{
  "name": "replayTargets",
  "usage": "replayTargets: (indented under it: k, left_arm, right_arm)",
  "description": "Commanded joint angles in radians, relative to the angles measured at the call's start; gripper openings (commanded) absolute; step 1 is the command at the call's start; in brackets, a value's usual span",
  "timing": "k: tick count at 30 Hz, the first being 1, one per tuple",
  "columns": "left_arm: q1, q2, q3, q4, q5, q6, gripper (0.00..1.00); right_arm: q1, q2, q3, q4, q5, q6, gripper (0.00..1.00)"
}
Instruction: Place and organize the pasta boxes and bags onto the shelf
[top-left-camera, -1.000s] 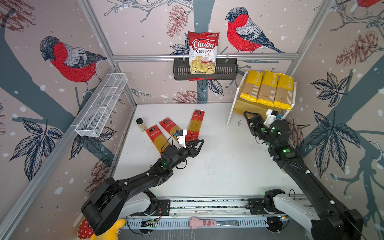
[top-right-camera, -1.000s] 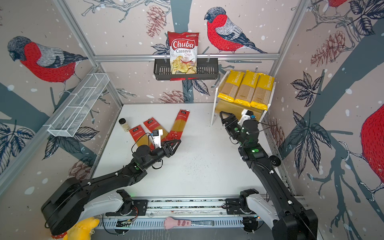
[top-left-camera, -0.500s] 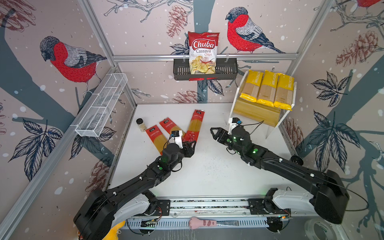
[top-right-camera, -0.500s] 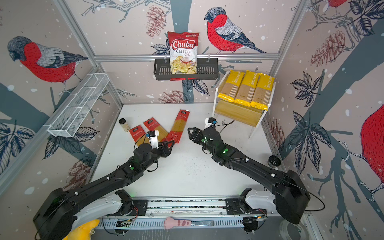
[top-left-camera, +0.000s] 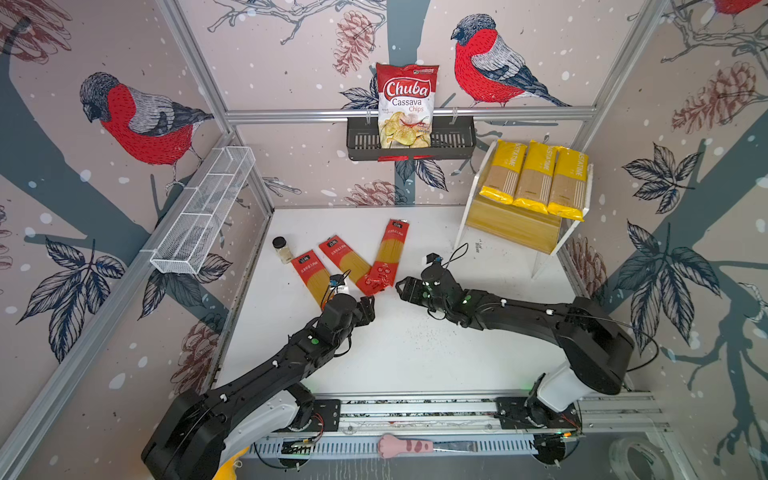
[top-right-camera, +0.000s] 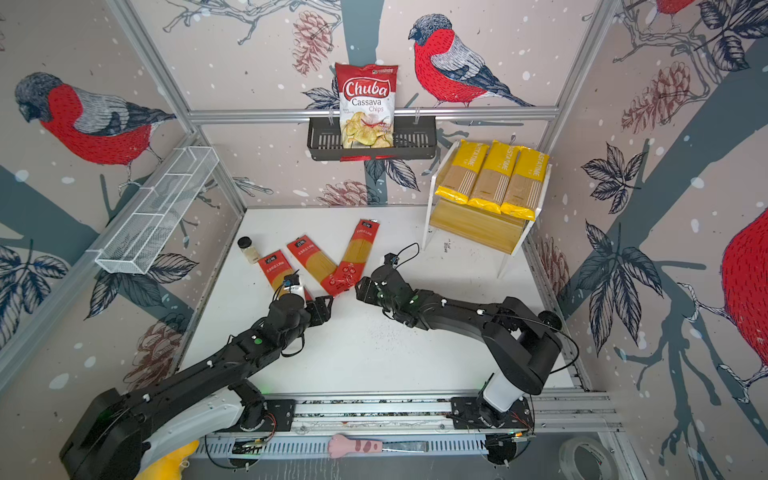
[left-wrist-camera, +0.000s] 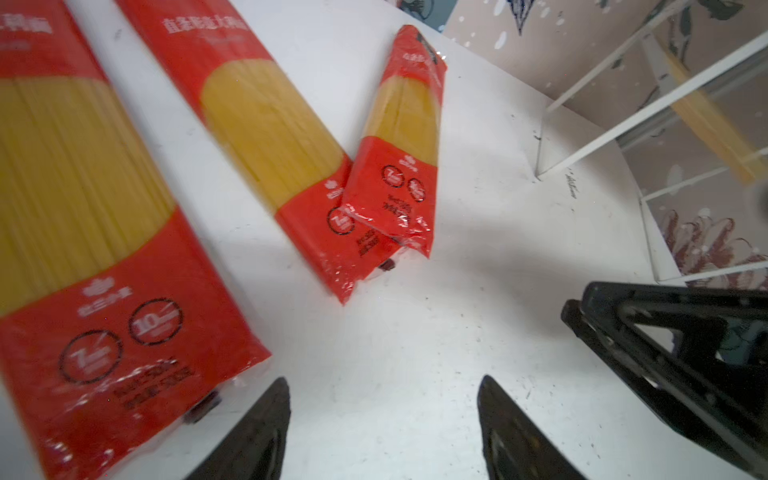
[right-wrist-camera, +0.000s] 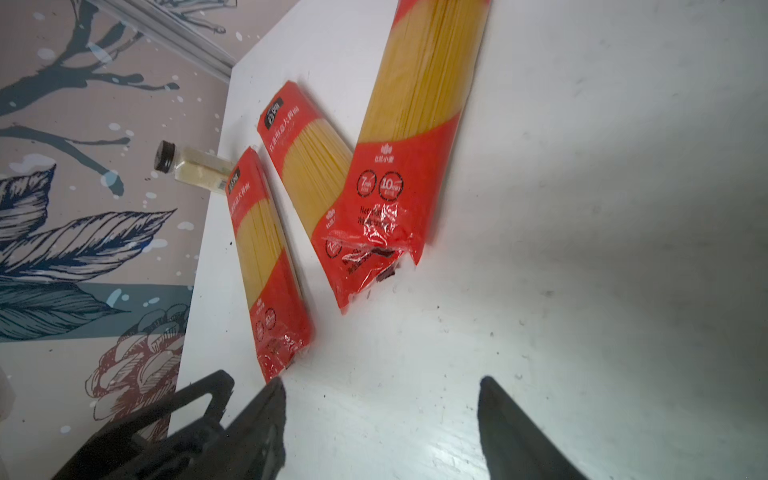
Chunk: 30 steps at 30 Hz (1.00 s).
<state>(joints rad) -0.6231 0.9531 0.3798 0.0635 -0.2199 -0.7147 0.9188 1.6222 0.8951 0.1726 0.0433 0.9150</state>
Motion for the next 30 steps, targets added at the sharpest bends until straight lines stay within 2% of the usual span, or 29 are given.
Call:
replayTargets:
  k: [1,6,14,30]
  left_arm:
    - [0.031,-0.022,-0.011,-0.084,-0.032,-0.050,0.72]
    - [0.059,-0.047,-0.034,-0.085,-0.036,-0.075,0.72]
    - [0.059,-0.048,-0.066,0.018,0.036,-0.105,0.72]
    - [0.059,-0.110,-0.094,0.003,0.013,-0.092,0.72]
  right_arm:
    - [0.004,0.029,0.015,0.027,-0.032,-0.018,0.72]
    - [0.009,0.058,0.018,0.036,-0.048,-0.017,0.72]
    - [0.008,0.098,0.029,0.036,-0.070,-0.020,0.72]
    - [0.008,0.159,0.077,0.039,-0.117,-0.011,0.72]
